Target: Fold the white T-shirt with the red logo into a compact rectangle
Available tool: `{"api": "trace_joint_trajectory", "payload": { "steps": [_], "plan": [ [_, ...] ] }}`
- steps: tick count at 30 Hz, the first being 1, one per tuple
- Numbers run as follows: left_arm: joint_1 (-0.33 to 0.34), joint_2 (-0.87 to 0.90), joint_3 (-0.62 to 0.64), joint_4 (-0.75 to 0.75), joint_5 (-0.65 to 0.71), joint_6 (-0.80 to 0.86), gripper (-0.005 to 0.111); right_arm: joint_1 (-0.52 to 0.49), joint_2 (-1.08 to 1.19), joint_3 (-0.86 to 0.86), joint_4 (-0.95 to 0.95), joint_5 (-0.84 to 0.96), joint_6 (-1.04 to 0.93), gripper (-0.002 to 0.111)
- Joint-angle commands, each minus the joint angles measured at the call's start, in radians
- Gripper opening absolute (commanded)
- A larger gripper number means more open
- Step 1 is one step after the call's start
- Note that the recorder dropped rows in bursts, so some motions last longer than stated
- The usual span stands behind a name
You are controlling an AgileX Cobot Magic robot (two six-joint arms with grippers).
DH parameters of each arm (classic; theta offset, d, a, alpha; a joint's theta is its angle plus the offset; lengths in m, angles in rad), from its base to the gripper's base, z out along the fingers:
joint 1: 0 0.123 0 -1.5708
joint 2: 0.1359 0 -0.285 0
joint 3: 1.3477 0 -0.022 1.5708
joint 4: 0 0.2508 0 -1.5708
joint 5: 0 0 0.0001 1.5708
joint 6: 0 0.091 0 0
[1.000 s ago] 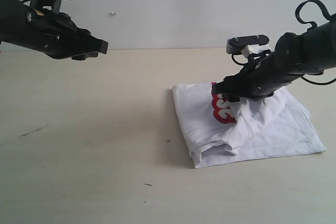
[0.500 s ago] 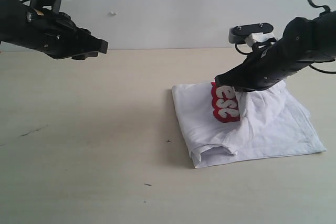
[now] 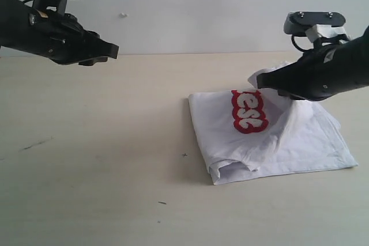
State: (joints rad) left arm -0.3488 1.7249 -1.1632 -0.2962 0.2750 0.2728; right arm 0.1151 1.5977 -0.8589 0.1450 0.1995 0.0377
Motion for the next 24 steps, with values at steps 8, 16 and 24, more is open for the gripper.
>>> {"api": "trace_joint_trajectory", "payload": {
  "steps": [8,16,24],
  "plan": [
    [0.000,-0.005,0.055,-0.016,-0.072,-0.001,0.035,-0.114,-0.113,0.180,-0.018,-0.166,0.124,0.000],
    [0.000,-0.005,0.055,-0.026,-0.084,-0.001,0.035,-0.152,-0.195,0.325,0.039,-0.293,0.142,0.014],
    [0.000,-0.005,0.055,-0.033,-0.049,-0.001,0.035,-0.224,-0.195,0.333,0.199,-0.295,0.131,0.036]
  ]
}}
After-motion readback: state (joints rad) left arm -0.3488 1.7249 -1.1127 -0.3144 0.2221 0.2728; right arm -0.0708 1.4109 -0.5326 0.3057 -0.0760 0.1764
